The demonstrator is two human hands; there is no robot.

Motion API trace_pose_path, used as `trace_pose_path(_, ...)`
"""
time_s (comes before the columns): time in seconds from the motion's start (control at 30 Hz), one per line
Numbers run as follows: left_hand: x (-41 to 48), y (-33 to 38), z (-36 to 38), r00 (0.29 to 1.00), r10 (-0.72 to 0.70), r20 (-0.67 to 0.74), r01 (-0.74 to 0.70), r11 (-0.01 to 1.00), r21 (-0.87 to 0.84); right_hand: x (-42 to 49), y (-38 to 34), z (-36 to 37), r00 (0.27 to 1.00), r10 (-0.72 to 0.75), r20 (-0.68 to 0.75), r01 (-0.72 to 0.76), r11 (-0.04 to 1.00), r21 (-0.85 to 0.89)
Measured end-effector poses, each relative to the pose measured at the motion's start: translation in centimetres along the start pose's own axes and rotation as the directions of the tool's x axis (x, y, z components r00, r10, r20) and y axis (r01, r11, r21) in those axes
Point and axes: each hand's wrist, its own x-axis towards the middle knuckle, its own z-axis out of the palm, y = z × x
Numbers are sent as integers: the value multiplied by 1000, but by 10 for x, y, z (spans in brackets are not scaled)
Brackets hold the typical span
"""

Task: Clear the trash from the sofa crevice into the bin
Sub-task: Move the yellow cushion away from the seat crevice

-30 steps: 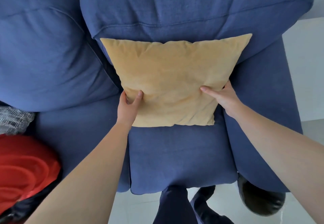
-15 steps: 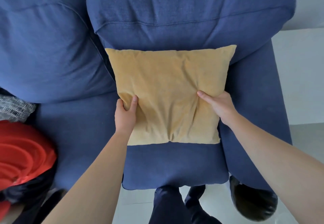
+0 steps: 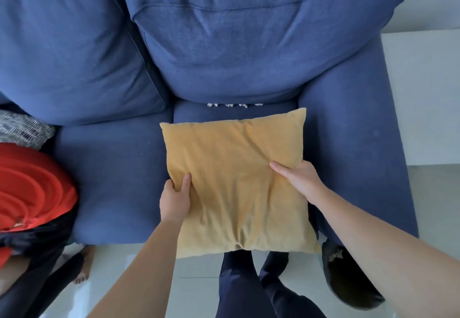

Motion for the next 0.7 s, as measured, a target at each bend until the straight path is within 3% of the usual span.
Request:
trace_pose_path(0.13,6,-10,12,1000,8,-11,-7,996,87,23,14,8,1000,-4,-23,3,999,-35)
trace_pose_path(0.23,6,-9,23,980,183,-77,-161,960,229,41,19,14,997,-2,-81,-7,994,-109)
trace_pose_path(0.3,10,-10,32,962,272,-1,-260,922,288,52,20,14,994,5,-111,-22,987,-156)
trace_pose_path(0.4,21,-13,43,969,215,123,-244,913,327,63,20,9,993,45,-110,-68,973,-221)
trace_pose_path(0.5,28,-8,42,979,179,99,-201,932,300,67,14,6,984,53,-173,-105,945,-311)
trace_pose_path(0.6,38,2,36,976,220,-7,-213,953,217,69,-7,9,952,-107,-287,-31,898,-438)
trace_pose_path(0.7,58,22,32,961,266,-75,-245,947,209,80,-36,20,916,-274,-293,124,888,-442)
